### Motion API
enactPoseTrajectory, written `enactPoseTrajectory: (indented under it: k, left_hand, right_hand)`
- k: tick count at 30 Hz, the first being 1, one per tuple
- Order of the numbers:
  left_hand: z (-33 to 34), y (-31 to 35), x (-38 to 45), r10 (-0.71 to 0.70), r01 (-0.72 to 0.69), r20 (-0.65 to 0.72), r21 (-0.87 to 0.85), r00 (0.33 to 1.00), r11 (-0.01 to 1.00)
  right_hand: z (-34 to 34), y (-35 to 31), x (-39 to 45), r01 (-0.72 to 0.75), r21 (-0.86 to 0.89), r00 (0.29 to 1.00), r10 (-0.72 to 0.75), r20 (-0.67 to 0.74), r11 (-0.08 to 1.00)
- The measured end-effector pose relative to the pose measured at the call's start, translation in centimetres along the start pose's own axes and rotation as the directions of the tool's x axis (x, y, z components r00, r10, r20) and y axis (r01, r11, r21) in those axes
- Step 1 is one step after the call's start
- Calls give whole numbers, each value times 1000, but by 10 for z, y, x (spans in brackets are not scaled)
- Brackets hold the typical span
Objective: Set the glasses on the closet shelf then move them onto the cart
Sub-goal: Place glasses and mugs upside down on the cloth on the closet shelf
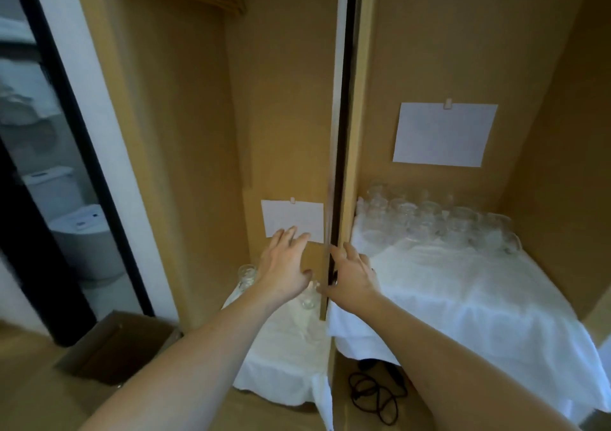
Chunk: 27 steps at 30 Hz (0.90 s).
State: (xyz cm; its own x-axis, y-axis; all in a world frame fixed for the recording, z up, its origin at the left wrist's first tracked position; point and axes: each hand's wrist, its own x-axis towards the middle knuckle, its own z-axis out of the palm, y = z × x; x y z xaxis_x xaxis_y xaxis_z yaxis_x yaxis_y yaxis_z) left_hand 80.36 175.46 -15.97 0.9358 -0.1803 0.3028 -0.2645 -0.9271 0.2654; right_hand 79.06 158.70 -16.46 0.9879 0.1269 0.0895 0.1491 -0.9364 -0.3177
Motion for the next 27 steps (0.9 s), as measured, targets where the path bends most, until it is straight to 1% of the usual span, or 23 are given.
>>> enactPoseTrajectory:
  k: [4,11,19,23,27]
  left_hand:
    - [-5,-41,-12,-72,72,-2,24,997,997]
    - [6,-111,-10,-223,221,35,55,974,974]
    - [26,-174,14,-329,320,116,84,937,944]
    - [41,-198,36,-361,351,154,94,920,932]
    - [56,-217,64,-361,354,172,74,916,932]
  right_hand:
    - [26,-32,16,48,26,998,-49,47,999]
    - [70,-72,62,122,5,981,-122,153,992]
    - [121,-98,127,124,63,962,-135,236,990]
    - [142,-101,155,112,74,949,-129,286,991]
    - [161,-99,184,71,89,944,-96,316,993]
